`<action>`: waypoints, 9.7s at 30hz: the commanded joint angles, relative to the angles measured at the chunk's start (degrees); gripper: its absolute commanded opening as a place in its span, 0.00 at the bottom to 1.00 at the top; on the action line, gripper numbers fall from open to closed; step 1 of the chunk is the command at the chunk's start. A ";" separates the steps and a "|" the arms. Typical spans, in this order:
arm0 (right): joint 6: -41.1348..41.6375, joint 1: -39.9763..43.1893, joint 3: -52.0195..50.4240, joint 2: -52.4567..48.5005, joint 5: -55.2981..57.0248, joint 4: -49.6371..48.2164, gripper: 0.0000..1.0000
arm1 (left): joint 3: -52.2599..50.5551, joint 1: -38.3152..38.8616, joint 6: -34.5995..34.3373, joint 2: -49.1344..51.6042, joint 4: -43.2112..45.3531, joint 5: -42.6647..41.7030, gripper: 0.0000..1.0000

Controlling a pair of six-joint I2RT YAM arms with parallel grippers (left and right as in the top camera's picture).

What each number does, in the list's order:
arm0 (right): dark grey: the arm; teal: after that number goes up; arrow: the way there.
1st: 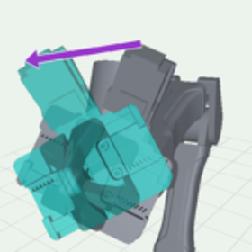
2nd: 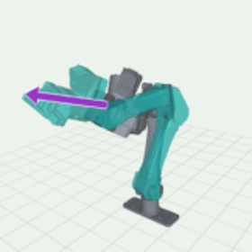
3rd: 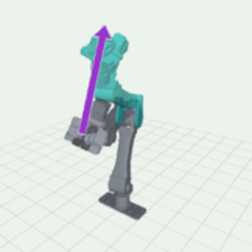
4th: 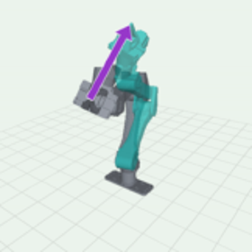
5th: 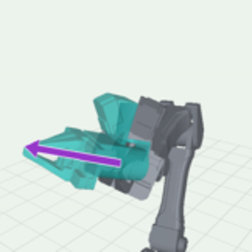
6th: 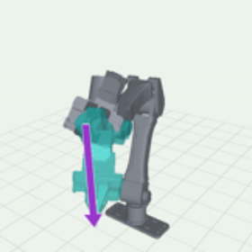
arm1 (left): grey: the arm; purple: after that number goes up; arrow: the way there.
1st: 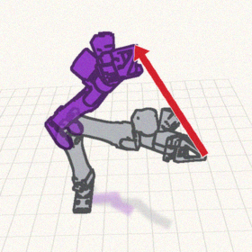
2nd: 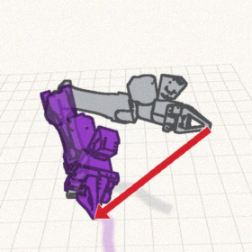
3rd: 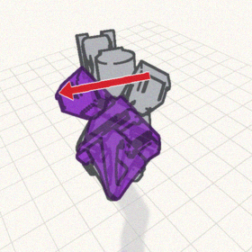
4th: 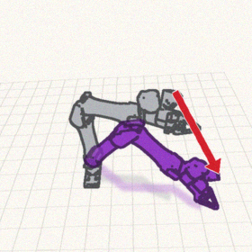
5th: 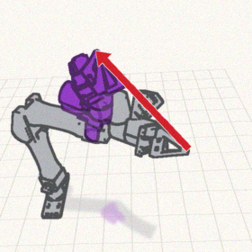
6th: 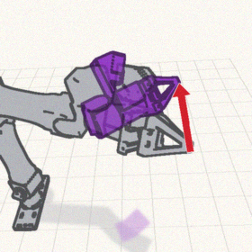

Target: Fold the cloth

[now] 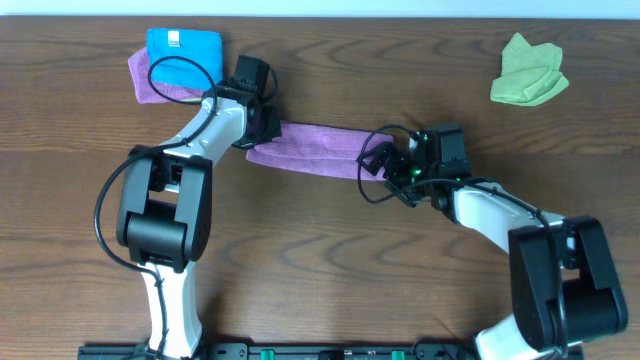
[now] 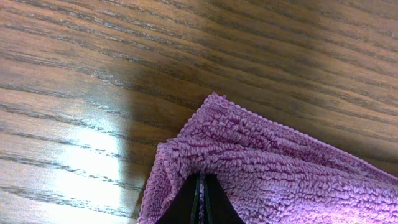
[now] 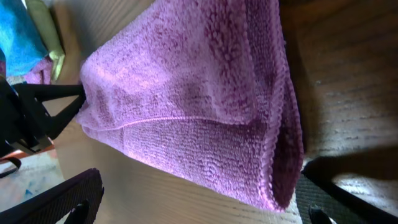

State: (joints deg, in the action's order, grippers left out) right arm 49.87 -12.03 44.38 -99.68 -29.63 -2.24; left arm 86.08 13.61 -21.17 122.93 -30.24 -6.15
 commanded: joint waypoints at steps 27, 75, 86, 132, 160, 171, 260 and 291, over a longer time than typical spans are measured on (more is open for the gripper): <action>4.20 -4.87 -0.39 -12.72 18.08 -11.85 0.64 | 0.66 0.02 -2.16 0.55 -4.76 -3.98 0.06; -29.29 -14.69 5.22 2.60 26.14 -10.58 0.01 | 3.10 0.02 -4.20 0.48 -5.16 -11.52 0.06; -32.81 -18.97 11.23 2.36 28.15 -7.15 0.01 | 3.48 0.02 -4.17 0.48 -4.94 -11.56 0.06; -37.97 -25.09 23.91 -9.86 26.56 -3.15 0.01 | 8.20 -7.76 -1.03 -4.61 -7.48 -11.26 0.06; -39.47 -30.21 31.28 -17.73 26.36 1.70 0.08 | 8.22 -13.97 -0.63 -9.81 -8.50 -11.28 0.06; -40.33 -32.76 31.28 -17.73 21.49 2.97 0.36 | 8.22 -14.03 -0.63 -9.92 -8.50 -11.26 0.06; -36.63 20.74 -12.81 61.96 -5.33 37.83 0.99 | -21.09 -11.10 -18.80 -14.32 8.61 -36.39 0.95; -36.65 20.74 -12.81 61.94 -5.29 37.64 0.99 | -21.29 -9.14 -21.66 -11.91 9.92 -29.46 0.95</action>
State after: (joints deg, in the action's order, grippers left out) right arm 13.98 8.19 31.79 -38.06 -33.93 35.33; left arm 65.32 3.57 -41.50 109.54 -21.12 -36.60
